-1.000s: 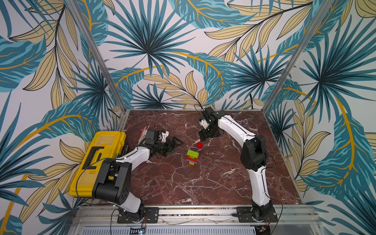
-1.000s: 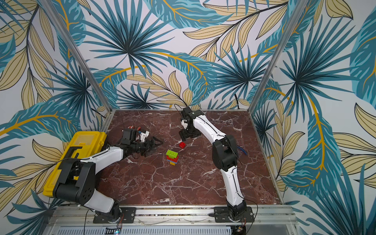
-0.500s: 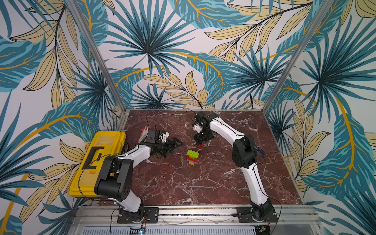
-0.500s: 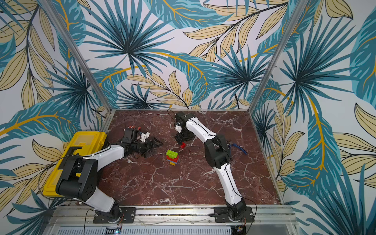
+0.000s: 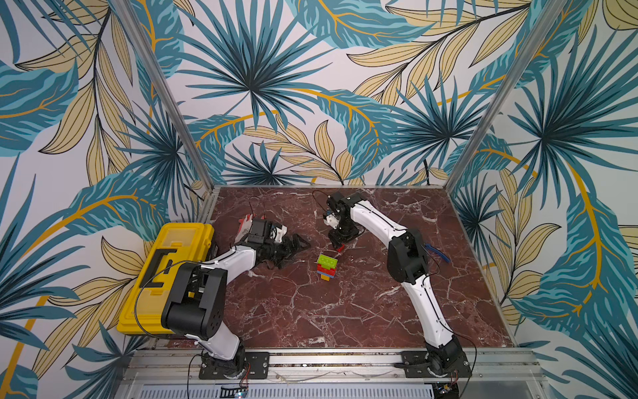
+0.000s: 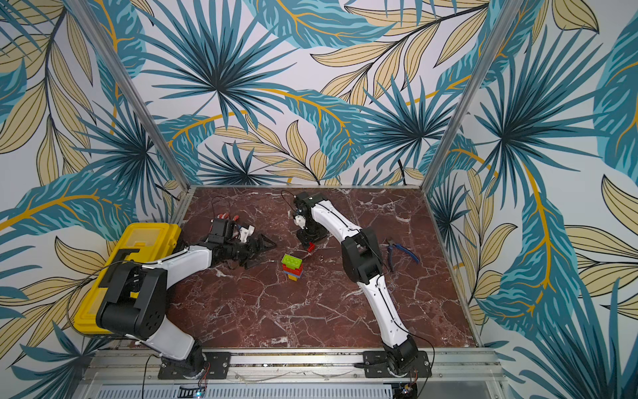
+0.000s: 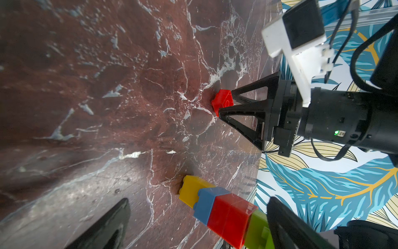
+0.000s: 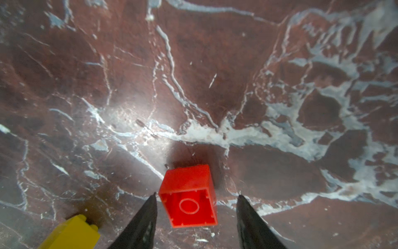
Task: Assemble a carrot with lego
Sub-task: Pick up the lego brick from the center of the board.
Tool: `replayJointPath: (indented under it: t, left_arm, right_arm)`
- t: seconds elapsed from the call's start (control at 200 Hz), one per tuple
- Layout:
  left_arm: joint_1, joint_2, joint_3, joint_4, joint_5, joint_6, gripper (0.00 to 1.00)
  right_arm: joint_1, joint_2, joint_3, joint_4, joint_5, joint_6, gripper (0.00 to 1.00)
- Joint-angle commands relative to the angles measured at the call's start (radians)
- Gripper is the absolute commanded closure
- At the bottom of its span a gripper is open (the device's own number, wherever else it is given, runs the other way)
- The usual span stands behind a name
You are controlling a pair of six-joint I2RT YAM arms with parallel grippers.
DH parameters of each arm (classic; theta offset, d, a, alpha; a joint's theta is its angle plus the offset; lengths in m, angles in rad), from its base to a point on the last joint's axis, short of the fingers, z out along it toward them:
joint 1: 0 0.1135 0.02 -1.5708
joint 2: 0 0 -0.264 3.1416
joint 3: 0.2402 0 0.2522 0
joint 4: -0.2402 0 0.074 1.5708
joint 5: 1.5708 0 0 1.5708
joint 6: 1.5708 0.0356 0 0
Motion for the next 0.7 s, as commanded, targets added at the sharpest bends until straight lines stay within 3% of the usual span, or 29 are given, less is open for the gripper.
replayJointPath:
  t: [0.0,0.23,0.561,0.696]
  left_arm:
    - [0.004,0.014,0.011,0.000,0.006,0.020,0.01]
    - [0.004,0.023,0.009,-0.001,0.007,0.023,0.01]
    - [-0.028,0.064,0.004,0.005,0.006,0.015,0.01]
    - [-0.047,0.122,0.039,0.034,0.045,0.017,0.01]
  right_arm:
    - [0.008,0.016,0.011,-0.037,-0.011,-0.008,0.42]
    - [0.008,0.028,0.026,-0.036,-0.018,-0.007,0.48]
    - [0.008,0.048,0.051,-0.054,-0.043,-0.002,0.67]
    - [0.008,0.042,0.051,-0.065,-0.046,0.003,0.70]
